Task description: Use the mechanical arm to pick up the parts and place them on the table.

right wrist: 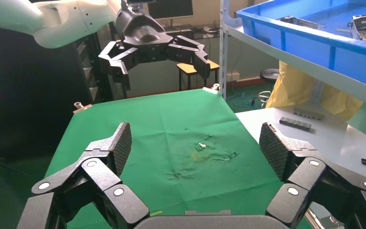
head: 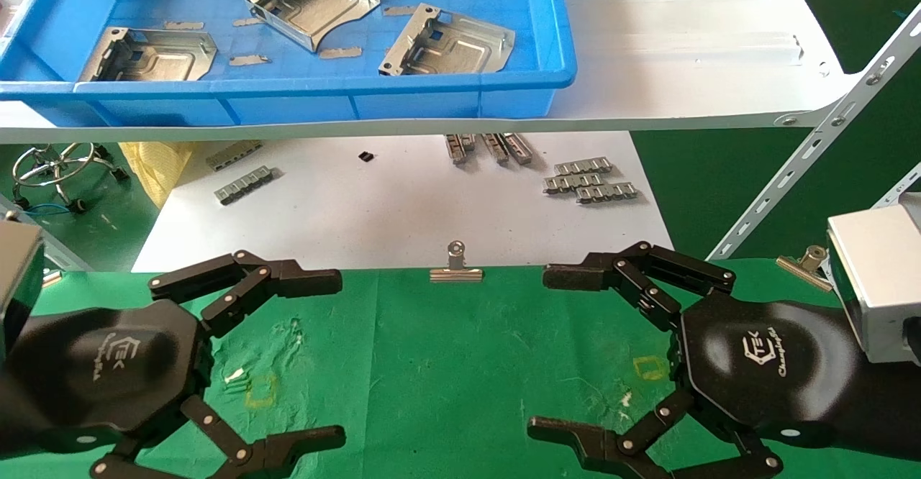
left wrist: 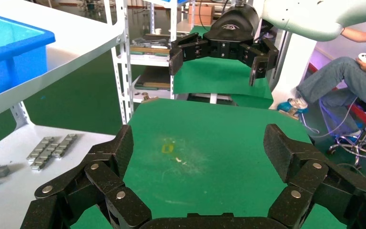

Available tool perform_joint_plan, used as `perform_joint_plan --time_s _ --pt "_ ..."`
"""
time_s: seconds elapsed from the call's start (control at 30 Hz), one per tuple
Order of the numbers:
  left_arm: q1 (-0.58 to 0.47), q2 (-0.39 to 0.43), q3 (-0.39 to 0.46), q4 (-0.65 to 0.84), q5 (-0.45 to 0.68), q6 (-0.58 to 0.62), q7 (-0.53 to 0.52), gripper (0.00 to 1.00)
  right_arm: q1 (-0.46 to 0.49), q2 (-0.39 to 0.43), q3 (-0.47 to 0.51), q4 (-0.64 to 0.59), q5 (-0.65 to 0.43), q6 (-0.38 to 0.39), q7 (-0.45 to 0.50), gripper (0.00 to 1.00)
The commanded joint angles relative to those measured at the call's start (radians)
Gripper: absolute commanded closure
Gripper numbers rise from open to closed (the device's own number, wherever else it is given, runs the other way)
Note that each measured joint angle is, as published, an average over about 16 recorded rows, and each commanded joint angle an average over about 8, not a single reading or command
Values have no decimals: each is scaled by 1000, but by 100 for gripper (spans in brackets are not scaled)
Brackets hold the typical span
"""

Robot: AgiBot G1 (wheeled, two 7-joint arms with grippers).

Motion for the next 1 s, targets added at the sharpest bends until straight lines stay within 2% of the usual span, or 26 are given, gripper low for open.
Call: perform_joint_plan --time_s 0.03,0.77,0.9,1.0 --pt "0 0 0 0 0 0 0 0 0 0 0 0 0 0 0 100" --pt "-4 0 -1 0 1 -1 0 0 0 0 0 0 0 0 0 100" --pt "-48 5 0 13 13 -11 -12 0 0 0 0 0 0 0 0 100" --pt "-137 24 8 51 44 -27 -38 0 0 0 0 0 0 0 0 100"
